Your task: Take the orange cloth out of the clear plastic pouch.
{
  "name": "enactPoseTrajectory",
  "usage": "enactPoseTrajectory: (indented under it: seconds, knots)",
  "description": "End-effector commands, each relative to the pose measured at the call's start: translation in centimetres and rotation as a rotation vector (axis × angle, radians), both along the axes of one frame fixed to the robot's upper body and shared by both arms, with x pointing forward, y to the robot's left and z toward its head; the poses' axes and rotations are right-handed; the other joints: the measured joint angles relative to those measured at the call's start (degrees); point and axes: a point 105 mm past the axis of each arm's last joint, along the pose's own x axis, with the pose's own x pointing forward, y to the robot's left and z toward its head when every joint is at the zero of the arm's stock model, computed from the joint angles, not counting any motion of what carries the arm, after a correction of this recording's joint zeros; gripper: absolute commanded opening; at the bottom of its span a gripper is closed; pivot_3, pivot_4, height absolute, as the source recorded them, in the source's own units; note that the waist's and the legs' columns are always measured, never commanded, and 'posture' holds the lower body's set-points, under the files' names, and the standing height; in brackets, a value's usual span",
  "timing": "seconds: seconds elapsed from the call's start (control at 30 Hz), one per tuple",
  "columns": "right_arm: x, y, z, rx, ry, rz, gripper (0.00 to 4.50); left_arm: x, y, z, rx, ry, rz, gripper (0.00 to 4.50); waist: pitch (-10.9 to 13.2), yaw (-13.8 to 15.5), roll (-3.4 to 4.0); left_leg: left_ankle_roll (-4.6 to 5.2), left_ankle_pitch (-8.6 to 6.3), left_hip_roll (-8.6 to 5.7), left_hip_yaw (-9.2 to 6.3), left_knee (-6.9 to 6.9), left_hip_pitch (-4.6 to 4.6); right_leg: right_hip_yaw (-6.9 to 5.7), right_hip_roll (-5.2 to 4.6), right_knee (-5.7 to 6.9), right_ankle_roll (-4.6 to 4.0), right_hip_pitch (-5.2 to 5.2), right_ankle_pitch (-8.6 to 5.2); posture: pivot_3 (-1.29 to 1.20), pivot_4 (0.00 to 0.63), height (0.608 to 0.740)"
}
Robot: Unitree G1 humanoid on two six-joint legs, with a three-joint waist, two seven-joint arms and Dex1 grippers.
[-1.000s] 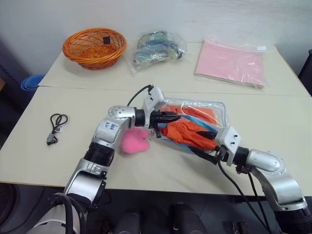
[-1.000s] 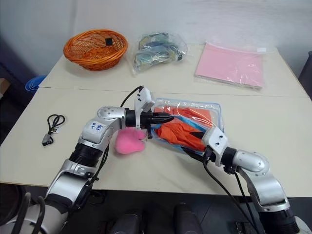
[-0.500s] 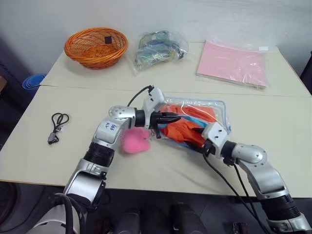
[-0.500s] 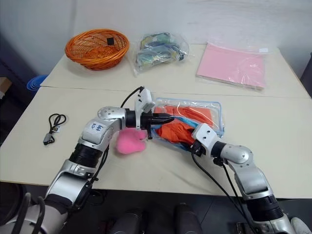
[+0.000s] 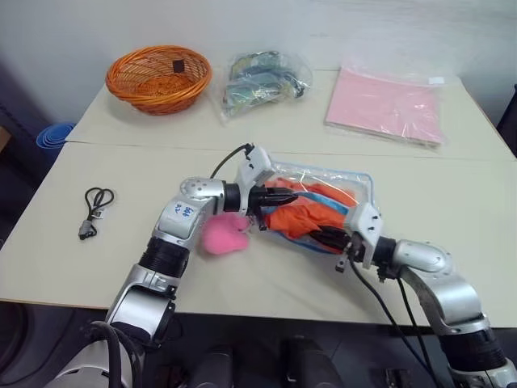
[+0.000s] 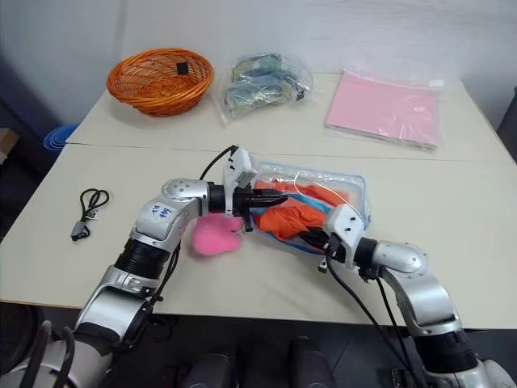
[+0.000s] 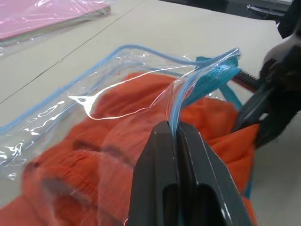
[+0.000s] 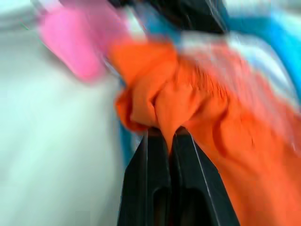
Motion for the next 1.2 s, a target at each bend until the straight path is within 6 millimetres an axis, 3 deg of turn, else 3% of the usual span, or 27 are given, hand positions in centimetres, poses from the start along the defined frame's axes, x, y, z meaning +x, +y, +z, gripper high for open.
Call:
enactPoseTrajectory:
  seconds: [0.03,0.13,0.23,0.33,0.47,0.57,0.7,0.83,1.03,1.2]
  knots:
    - [-3.0,0.2,3.6,0.097,-0.034,0.142,0.03,0.5,0.3,-0.1,0.011,-0.005,0.038,0.0,0.0,0.0,0.0,0.0,0.0,0.0,0.0,0.0,0.0,0.0,0.0,-0.01,0.0,0.01,0.0,0.0,0.15,0.74]
    - [-5.2,0.2,5.4,0.18,-0.012,0.211,0.03,0.8,0.7,-0.5,0.025,0.009,0.066,0.0,0.0,0.1,-0.01,0.02,-0.01,0.0,-0.03,0.0,0.01,-0.01,0.0,-0.05,0.0,0.04,0.0,0.0,0.15,0.74]
    - [-8.6,-0.5,4.8,0.089,0.118,0.282,0.03,1.5,1.1,-0.8,0.029,0.019,0.113,0.0,0.0,0.4,-0.01,0.02,-0.01,0.01,-0.03,0.0,0.01,-0.01,0.0,-0.04,0.0,0.04,0.0,0.0,0.15,0.74]
    - [-9.7,-2.6,4.7,0.033,0.175,0.201,0.03,1.7,1.3,-0.5,0.016,0.017,0.125,0.0,0.1,1.0,-0.14,0.11,-0.06,0.03,-0.03,-0.04,0.02,-0.03,0.01,-0.16,0.0,0.13,0.0,0.0,0.15,0.74]
    - [-8.6,-7.3,6.2,-0.017,0.115,-0.016,0.03,1.3,1.5,-0.3,0.005,0.02,0.103,0.0,0.1,1.3,-0.17,0.16,-0.08,0.0,0.06,0.03,0.05,0.06,0.01,-0.23,0.07,0.19,0.04,0.0,0.15,0.74]
    - [-6.5,-13.4,9.5,-0.044,0.004,-0.247,0.03,0.5,1.6,-0.7,0.014,0.019,0.056,0.0,0.1,1.2,-0.17,0.19,-0.09,-0.01,0.13,0.02,0.07,0.12,0.0,-0.25,0.09,0.2,0.05,0.0,0.15,0.74]
    - [-4.3,-18.1,12.5,-0.094,-0.186,-0.407,0.03,0.2,1.6,-1.1,0.034,0.012,0.038,0.0,0.1,1.2,-0.17,0.21,-0.1,0.02,0.14,-0.02,0.09,0.12,0.03,-0.27,0.09,0.18,0.05,0.0,0.15,0.74]
    - [-2.3,-21.1,12.7,-0.187,-0.272,-0.476,0.03,0.1,1.4,-1.0,0.033,0.002,0.023,0.0,0.1,1.1,-0.14,0.19,-0.09,0.02,0.18,-0.01,0.1,0.13,0.03,-0.25,0.09,0.15,0.05,0.0,0.15,0.74]
    - [-1.3,-24.6,3.1,-0.394,-0.122,-0.549,0.03,-0.3,1.0,-0.9,0.045,-0.028,-0.013,0.0,0.1,1.3,-0.14,0.19,-0.09,0.02,0.2,0.01,0.05,0.11,0.0,-0.28,0.09,0.15,0.05,0.0,0.15,0.74]
    - [-3.1,-26.1,-3.2,-0.406,0.033,-0.598,0.03,-0.3,0.9,-0.6,0.039,-0.046,-0.019,0.0,0.1,1.1,0.0,0.19,-0.09,0.0,0.26,0.0,0.05,0.15,-0.01,-0.27,0.09,0.12,0.05,0.0,0.15,0.74]
